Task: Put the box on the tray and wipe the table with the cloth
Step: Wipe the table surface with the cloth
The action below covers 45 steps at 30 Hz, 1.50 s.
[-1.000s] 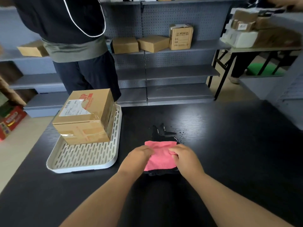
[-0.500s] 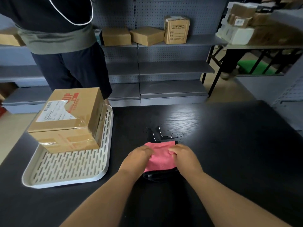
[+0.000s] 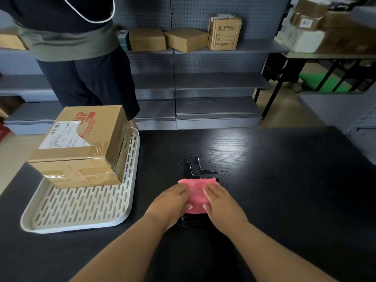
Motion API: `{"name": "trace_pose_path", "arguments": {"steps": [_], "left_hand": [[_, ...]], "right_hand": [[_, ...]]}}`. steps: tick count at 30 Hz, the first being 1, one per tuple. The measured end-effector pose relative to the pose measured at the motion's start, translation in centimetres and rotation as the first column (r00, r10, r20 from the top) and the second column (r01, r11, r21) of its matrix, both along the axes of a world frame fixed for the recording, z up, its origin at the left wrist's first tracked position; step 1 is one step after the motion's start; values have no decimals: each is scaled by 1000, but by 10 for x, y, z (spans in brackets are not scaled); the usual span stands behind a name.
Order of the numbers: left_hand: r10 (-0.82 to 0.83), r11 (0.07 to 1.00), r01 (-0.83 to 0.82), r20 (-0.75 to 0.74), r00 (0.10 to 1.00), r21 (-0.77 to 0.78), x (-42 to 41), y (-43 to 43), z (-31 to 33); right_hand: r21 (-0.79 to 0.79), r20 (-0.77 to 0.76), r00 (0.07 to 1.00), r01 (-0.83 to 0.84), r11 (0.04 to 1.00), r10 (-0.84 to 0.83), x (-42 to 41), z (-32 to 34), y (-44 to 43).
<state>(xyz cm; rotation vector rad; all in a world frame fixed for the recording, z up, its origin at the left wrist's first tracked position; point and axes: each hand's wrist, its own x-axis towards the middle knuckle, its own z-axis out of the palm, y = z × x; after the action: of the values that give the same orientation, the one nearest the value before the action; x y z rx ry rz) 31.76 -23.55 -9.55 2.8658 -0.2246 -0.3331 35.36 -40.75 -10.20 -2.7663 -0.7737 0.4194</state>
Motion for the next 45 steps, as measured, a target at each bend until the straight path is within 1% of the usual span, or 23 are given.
{"name": "trace_pose_path", "arguments": {"steps": [3,7,13,28,36,41,45], "left_hand": [[-41,998,44,-59,997,52,-1,0,-3],[-39,996,47,-97,995,82,0,0,-7],[-43,991,58,-129,991,120,9,0,-15],[4,994,11,-129,992,112,33,3,-14],[11,993,5,-129,992,122,50,8,-11],[6,993,9,-122,993,121,59,12,-9],[23,995,-12,-109,994,103,60,15,-9]], "right_hand": [[-80,-60,998,-23,997,18,2,-6,1],[-118,-104,995,-21,993,9,6,-11,5],[-111,-127,992,-33,993,19,14,-9,8],[-125,-161,987,-42,991,22,44,-2,17],[-123,-132,990,-70,990,53,63,-2,21],[-95,-118,991,-74,993,63,73,-3,24],[-26,-35,998,-48,999,47,74,-5,19]]}}
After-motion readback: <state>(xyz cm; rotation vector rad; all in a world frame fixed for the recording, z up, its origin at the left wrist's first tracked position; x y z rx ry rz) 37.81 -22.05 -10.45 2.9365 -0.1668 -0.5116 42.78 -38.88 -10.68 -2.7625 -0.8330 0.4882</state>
